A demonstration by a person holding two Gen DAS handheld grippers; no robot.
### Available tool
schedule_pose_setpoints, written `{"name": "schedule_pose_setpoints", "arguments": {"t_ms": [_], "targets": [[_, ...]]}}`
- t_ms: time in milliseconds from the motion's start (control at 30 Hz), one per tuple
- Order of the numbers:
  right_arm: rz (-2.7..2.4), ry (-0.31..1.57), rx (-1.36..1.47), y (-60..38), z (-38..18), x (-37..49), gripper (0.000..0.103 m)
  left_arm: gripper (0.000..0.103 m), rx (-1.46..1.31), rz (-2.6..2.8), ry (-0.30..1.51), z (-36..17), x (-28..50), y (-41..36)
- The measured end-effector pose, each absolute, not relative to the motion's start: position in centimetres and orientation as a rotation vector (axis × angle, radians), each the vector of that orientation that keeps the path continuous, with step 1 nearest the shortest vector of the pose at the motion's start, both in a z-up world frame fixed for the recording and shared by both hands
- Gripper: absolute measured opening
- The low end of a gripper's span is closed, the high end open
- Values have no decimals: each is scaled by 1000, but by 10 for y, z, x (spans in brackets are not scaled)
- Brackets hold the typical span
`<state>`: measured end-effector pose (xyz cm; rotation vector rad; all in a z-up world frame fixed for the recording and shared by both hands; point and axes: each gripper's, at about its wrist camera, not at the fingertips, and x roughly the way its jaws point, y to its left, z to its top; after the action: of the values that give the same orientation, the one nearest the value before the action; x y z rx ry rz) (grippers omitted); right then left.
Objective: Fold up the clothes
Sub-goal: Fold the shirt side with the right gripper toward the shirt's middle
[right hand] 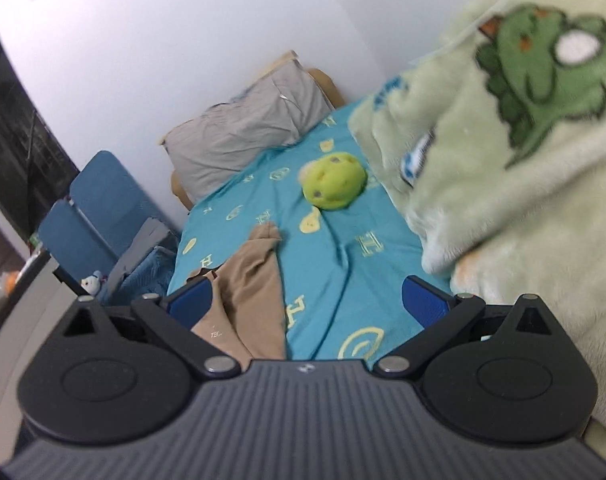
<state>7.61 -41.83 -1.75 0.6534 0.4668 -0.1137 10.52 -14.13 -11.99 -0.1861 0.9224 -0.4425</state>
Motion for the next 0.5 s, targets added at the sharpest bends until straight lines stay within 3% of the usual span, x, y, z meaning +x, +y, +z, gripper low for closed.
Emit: {"name": "schedule_pose_setpoints", "arguments": {"t_ms": [300, 500], "targets": [[-175, 450, 594, -420, -19, 78, 103, 57, -108, -508, 927, -127, 111, -193], [-205, 439, 562, -422, -19, 77, 103, 55, 71, -558, 987, -147, 107, -239]]}}
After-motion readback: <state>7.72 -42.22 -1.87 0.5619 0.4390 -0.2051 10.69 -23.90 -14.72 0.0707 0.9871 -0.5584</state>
